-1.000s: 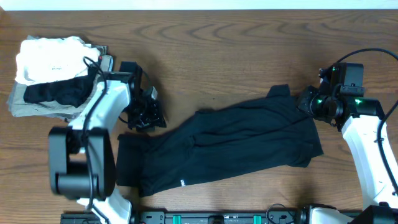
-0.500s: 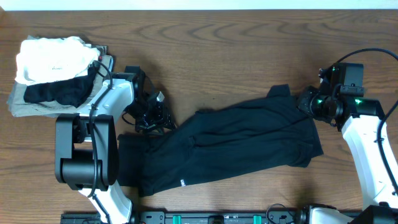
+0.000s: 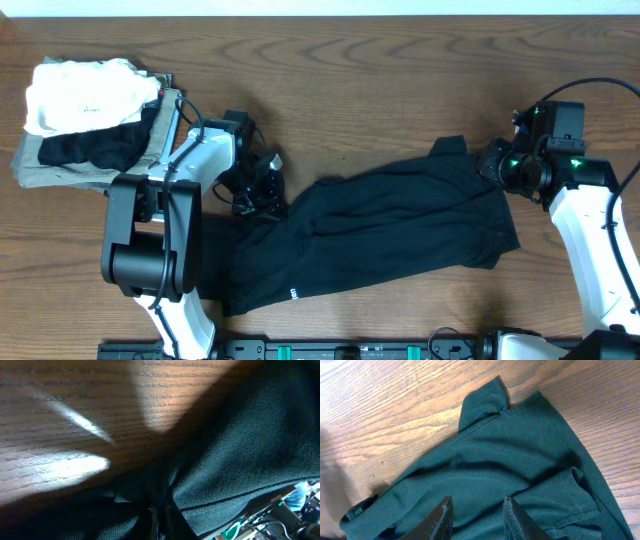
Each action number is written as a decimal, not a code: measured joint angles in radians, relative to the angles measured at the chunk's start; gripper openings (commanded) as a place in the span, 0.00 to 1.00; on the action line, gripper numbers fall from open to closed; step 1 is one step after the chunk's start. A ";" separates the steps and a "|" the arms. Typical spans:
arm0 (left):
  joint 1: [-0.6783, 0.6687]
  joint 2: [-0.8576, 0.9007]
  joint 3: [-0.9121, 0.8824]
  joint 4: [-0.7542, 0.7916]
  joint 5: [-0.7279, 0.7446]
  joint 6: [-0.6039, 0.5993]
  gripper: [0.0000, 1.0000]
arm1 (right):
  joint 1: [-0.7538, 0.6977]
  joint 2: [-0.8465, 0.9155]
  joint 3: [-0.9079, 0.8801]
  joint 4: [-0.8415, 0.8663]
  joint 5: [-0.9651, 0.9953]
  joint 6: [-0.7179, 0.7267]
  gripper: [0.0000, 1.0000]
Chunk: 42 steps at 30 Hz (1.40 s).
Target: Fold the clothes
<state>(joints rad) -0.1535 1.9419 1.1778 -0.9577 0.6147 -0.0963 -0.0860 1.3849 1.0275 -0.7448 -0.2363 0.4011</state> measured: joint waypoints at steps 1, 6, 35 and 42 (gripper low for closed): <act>0.002 0.000 0.000 0.000 0.001 0.000 0.06 | 0.000 0.000 0.000 0.000 0.000 0.000 0.32; 0.002 -0.006 0.012 -0.026 0.003 0.000 0.06 | 0.000 0.000 0.000 -0.002 0.000 0.000 0.32; -0.099 -0.077 0.018 -0.142 -0.228 -0.009 0.52 | 0.000 0.000 0.000 0.006 0.000 0.000 0.32; -0.039 -0.077 0.047 0.016 -0.231 -0.027 0.52 | 0.000 0.000 0.000 0.006 0.000 0.001 0.32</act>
<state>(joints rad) -0.1921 1.8645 1.2243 -0.9417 0.3840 -0.1234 -0.0860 1.3849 1.0275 -0.7387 -0.2363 0.4019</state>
